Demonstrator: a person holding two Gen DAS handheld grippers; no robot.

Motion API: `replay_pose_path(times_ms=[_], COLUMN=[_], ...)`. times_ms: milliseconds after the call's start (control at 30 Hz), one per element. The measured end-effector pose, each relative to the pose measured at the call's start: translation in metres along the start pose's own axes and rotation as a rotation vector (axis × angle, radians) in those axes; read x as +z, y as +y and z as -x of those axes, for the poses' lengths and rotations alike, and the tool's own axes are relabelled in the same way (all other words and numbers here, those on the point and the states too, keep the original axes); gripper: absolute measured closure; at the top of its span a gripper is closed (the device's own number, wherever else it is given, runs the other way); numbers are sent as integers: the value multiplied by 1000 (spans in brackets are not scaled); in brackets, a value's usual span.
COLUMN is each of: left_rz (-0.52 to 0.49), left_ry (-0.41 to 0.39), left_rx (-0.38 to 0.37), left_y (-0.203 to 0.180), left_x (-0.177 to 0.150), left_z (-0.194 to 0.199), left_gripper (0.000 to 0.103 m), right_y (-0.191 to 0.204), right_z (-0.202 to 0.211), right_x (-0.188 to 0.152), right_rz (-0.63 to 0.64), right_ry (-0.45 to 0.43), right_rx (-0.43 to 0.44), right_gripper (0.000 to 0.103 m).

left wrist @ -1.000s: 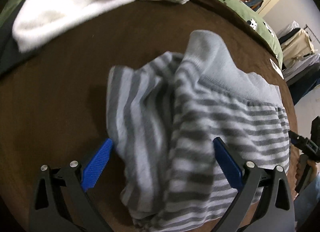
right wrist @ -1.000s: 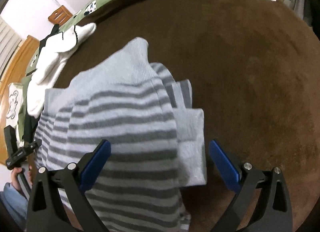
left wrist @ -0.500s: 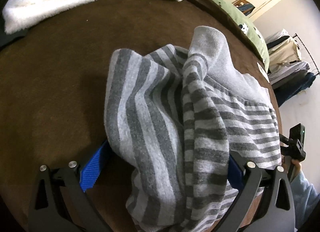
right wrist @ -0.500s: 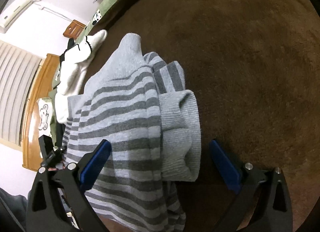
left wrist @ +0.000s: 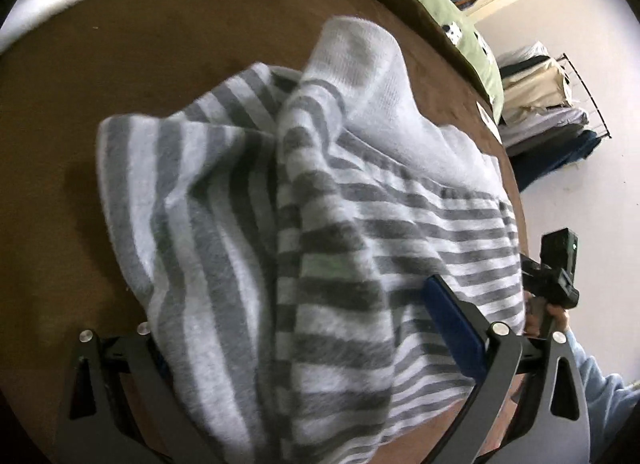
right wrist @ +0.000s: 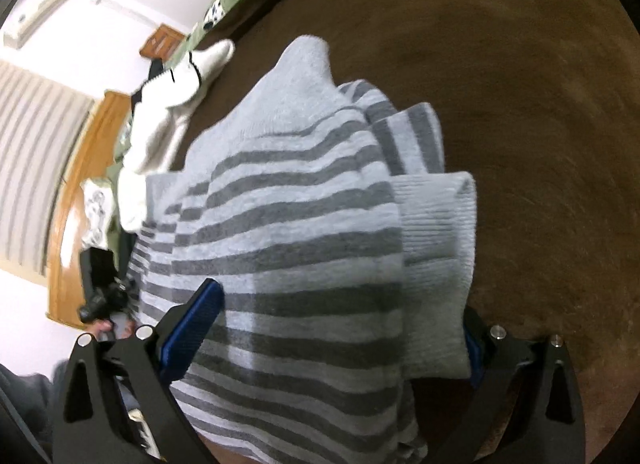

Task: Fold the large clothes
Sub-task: 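Grasp the folded hoodie edge with both tools and lift it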

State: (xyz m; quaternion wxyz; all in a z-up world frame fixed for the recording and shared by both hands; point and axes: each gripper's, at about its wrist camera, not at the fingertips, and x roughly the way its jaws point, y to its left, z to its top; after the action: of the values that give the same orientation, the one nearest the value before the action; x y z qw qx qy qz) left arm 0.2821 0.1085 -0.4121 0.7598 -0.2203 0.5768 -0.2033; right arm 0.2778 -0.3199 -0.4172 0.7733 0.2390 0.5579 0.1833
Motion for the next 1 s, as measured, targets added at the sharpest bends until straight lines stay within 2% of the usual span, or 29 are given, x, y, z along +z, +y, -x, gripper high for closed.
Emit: replay_pose_path(times_ms=[67, 100, 133, 167, 200, 233, 333, 433, 567, 1000], left_rz=[-46, -63, -64, -62, -56, -47, -31, -46, -121, -166], left_ry=[26, 33, 32, 27, 10, -3, -35, -66, -113, -208], left_rx=[34, 46, 60, 77, 98, 89, 53, 63, 106, 106], left_y=[-6, -8, -9, -9, -8, -7, -9, -14, -27, -49], left_x=[-1, -1, -1, 0, -2, -3, -9, -11, -15, -5], left_z=[-4, -5, -4, -4, -1, 1, 4, 5, 13, 52], left_gripper=[7, 7, 14, 20, 34, 43, 56, 60, 63, 64], right_y=[5, 6, 7, 8, 10, 13, 17, 24, 41, 74], right_z=[-1, 0, 1, 0, -1, -2, -2, 1, 6, 45], right_x=[1, 1, 1, 0, -1, -1, -1, -2, -3, 6], right_rz=[17, 24, 26, 17, 22, 33, 40, 66, 146, 182], right_ry=[5, 8, 11, 21, 24, 26, 21, 9, -13, -87], right_rx=[-58, -72, -64, -44, -48, -54, -51, -86, -160, -168], right_gripper=[15, 24, 37, 43, 49, 55, 65, 67, 70, 76])
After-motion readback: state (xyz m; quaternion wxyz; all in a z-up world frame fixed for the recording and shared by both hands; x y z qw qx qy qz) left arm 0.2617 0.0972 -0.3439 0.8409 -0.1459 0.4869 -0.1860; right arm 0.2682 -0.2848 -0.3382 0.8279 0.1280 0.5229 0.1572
